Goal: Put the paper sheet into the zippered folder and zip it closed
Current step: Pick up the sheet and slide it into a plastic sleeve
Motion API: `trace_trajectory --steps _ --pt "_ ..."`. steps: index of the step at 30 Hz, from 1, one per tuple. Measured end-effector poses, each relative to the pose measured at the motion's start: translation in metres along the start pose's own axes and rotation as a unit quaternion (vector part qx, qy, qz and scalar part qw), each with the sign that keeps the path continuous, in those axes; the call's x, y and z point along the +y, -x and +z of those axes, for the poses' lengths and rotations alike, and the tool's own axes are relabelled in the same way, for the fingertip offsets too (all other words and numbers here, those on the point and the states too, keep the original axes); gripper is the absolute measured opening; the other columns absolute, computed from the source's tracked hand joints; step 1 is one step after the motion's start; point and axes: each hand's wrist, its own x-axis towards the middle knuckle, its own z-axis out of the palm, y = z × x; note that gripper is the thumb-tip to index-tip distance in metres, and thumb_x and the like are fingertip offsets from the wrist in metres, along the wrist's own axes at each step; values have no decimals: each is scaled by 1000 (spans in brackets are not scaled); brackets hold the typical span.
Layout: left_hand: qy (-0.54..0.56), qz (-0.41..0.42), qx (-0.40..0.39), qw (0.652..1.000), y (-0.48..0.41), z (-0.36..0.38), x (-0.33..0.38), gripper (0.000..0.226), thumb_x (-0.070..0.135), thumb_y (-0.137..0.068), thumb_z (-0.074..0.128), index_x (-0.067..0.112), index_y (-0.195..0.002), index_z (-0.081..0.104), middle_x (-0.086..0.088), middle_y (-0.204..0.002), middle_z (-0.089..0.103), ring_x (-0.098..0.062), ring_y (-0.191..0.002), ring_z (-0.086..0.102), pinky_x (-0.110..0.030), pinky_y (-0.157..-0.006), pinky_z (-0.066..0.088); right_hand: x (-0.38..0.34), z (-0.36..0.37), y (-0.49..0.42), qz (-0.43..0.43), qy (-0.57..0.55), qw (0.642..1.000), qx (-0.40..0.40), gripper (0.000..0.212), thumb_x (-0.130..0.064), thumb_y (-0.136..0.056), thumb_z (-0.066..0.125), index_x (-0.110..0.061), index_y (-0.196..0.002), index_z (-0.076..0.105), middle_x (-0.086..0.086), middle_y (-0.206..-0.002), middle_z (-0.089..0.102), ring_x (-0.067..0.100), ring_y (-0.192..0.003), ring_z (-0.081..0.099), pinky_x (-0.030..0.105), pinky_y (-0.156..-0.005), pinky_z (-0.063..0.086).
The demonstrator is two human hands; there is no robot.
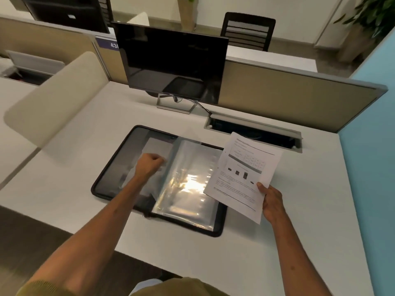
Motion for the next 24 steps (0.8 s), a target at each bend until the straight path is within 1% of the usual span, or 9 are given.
trace_trajectory --steps 2,3,4,6,8,11,16,20,24 --pt "-4 -29 -7 1000 -8 -31 -15 27 15 -105 65 -3 -123 76 -20 -122 79 -36 -109 75 -40 -88 58 2 10 -1 0 8 1000 -9 35 -13 -99 71 -5 -133 69 18 -128 75 48 -124 66 64 -110 51" --pt "-10 -41 9 999 -10 -45 -23 27 13 -105 65 -4 -122 76 -22 -121 79 -36 -105 75 -35 -81 56 3 14 0 0 13 1000 -13 35 -13 -99 71 -5 -133 69 17 -127 75 48 -125 65 64 -109 51" --pt "-23 -49 34 998 -12 -56 -30 26 13 -104 67 -5 -120 77 -23 -119 79 -36 -103 75 -34 -80 57 4 17 1 0 18 1000 -17 35 -14 -99 71 -5 -133 70 17 -126 75 48 -124 65 64 -109 52" --pt "-66 -59 83 993 -14 -72 -43 24 16 -102 71 0 -117 81 -20 -117 81 -37 -109 77 -43 -98 61 6 22 2 2 24 1000 -18 34 -14 -98 72 -6 -132 70 16 -124 76 48 -123 66 61 -106 54" --pt "-89 -77 118 986 -15 -80 -53 25 17 -100 73 3 -119 82 -19 -120 80 -40 -118 73 -49 -109 57 6 25 4 1 31 999 -14 33 -15 -98 72 -6 -130 71 15 -122 77 47 -121 67 57 -102 57" --pt "-93 -99 149 980 -20 -82 -62 27 14 -99 68 5 -121 81 -20 -127 77 -43 -125 68 -50 -112 55 6 29 6 -3 47 999 -9 31 -16 -98 73 -7 -128 72 16 -121 77 46 -116 69 54 -97 59" --pt "-74 -113 141 981 -30 -77 -69 35 15 -97 72 8 -131 76 -21 -136 72 -44 -131 65 -49 -116 52 6 33 4 -11 63 998 2 32 -13 -98 73 -5 -129 72 17 -121 77 48 -119 68 63 -105 54" --pt "-61 -123 154 978 -34 -69 -66 43 12 -98 63 8 -141 68 -19 -143 68 -43 -135 62 -47 -118 50 8 42 0 -7 76 997 7 33 -15 -99 72 -6 -130 71 16 -122 77 47 -121 68 63 -106 54" --pt "-64 -106 157 980 -35 -67 -66 47 9 -101 57 1 -147 58 -22 -147 64 -43 -138 60 -48 -119 48 15 56 -3 -1 74 997 -3 35 -16 -98 72 -5 -132 70 17 -124 76 47 -121 67 61 -106 55"
